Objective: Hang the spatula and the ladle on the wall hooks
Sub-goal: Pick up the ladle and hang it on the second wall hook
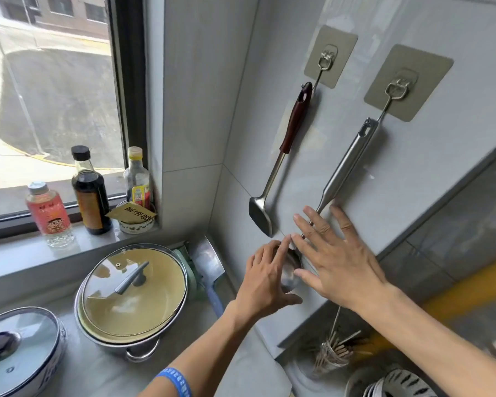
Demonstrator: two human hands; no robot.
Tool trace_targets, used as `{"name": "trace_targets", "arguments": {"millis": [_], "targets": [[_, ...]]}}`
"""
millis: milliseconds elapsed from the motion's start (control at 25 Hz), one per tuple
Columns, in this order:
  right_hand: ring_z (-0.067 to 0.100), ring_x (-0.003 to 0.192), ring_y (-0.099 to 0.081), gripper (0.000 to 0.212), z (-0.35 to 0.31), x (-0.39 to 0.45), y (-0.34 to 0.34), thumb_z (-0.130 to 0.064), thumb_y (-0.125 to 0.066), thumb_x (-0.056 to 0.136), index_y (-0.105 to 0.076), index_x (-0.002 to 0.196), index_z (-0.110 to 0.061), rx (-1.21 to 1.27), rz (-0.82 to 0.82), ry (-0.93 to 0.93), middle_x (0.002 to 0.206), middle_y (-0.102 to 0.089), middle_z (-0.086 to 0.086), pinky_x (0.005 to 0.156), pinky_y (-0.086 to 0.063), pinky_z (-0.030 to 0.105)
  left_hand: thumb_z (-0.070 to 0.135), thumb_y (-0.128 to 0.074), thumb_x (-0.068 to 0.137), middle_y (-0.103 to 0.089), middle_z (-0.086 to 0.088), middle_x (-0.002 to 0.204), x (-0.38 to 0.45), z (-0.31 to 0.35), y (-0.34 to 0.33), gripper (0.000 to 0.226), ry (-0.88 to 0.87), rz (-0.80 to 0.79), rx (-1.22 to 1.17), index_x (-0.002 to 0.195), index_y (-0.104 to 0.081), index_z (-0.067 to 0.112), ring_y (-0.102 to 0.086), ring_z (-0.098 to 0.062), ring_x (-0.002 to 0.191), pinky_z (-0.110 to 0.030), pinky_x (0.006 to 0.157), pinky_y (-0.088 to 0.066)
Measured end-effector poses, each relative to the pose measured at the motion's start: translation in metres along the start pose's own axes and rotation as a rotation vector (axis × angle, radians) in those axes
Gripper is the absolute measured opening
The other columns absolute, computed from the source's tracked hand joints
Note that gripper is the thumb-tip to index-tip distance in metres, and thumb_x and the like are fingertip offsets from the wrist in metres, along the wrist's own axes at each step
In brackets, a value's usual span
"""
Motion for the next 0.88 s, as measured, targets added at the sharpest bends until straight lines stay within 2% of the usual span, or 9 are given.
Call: {"name": "trace_targets", "arguments": {"millis": [160, 240, 400, 480, 600, 720, 880], "targets": [[0.031, 0.148, 0.012, 0.074, -0.002, -0.001, -0.004, -0.061, -0.019, 0.09, -0.029, 0.149, -0.017, -0.005, -0.024, -0.02, 0.162, -0.009, 0.011, 0.115, 0.01, 0.061, 0.061, -0.072, 0.068, -0.018, -0.005, 0.16, -0.006, 0.002, 0.021, 0.11, -0.078, 0.016, -0.163, 0.152, -0.007, 0.032, -0.011, -0.016, 0.148, -0.048, 0.118, -0.021], [0.03, 0.148, 0.005, 0.071, -0.005, 0.0, -0.005, -0.058, -0.025, 0.091, -0.034, 0.147, -0.015, 0.038, -0.01, -0.041, 0.162, -0.013, 0.012, 0.116, 0.008, 0.058, 0.062, -0.061, 0.075, -0.017, -0.004, 0.161, -0.002, -0.004, 0.041, 0.096, -0.051, 0.044, -0.189, 0.152, -0.013, 0.029, -0.009, -0.015, 0.148, -0.048, 0.119, -0.017], [0.031, 0.148, -0.005, 0.069, -0.018, 0.001, -0.016, -0.052, -0.038, 0.09, -0.04, 0.144, -0.009, 0.059, -0.024, -0.047, 0.159, -0.018, 0.017, 0.117, 0.007, 0.052, 0.051, -0.043, 0.083, -0.011, 0.002, 0.163, 0.018, -0.016, 0.066, 0.078, 0.037, 0.019, -0.154, 0.151, -0.009, 0.037, -0.003, -0.016, 0.149, -0.055, 0.119, -0.006], [0.031, 0.147, -0.006, 0.071, -0.023, 0.0, -0.021, -0.053, -0.045, 0.088, -0.043, 0.142, -0.007, 0.035, -0.028, -0.022, 0.158, -0.023, 0.017, 0.117, 0.006, 0.054, 0.041, -0.043, 0.083, -0.005, 0.002, 0.164, 0.029, -0.02, 0.071, 0.078, 0.108, 0.025, -0.092, 0.151, -0.005, 0.037, 0.001, -0.019, 0.149, -0.059, 0.118, -0.006], [0.031, 0.147, -0.012, 0.073, -0.026, -0.001, -0.022, -0.056, -0.049, 0.085, -0.047, 0.138, -0.005, 0.035, -0.028, 0.009, 0.156, -0.03, 0.016, 0.117, 0.002, 0.058, 0.031, -0.049, 0.079, 0.003, 0.003, 0.164, 0.042, -0.022, 0.07, 0.087, 0.158, -0.059, -0.036, 0.152, -0.002, 0.034, 0.006, -0.021, 0.149, -0.065, 0.115, -0.004], [0.031, 0.147, -0.017, 0.072, -0.029, -0.003, -0.024, -0.056, -0.05, 0.084, -0.051, 0.135, -0.005, 0.037, -0.027, 0.012, 0.155, -0.033, 0.016, 0.117, -0.003, 0.059, 0.025, -0.052, 0.079, 0.003, 0.005, 0.164, 0.046, -0.024, 0.07, 0.089, 0.153, -0.075, -0.053, 0.152, -0.002, 0.034, 0.005, -0.019, 0.149, -0.065, 0.115, -0.003], [0.032, 0.147, -0.015, 0.069, -0.03, -0.002, -0.021, -0.056, -0.046, 0.086, -0.052, 0.133, -0.006, 0.044, -0.028, 0.011, 0.155, -0.032, 0.016, 0.117, 0.0, 0.058, 0.027, -0.049, 0.077, 0.001, 0.005, 0.164, 0.044, -0.025, 0.072, 0.089, 0.131, -0.071, -0.052, 0.151, -0.001, 0.035, 0.004, -0.019, 0.149, -0.064, 0.116, -0.003]]}}
Point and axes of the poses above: each hand's wrist, its own x-axis towards the middle knuckle, its own y-axis out of the back of the hand, z = x × y, the point moved 7 cm from there along x, towards the middle knuckle
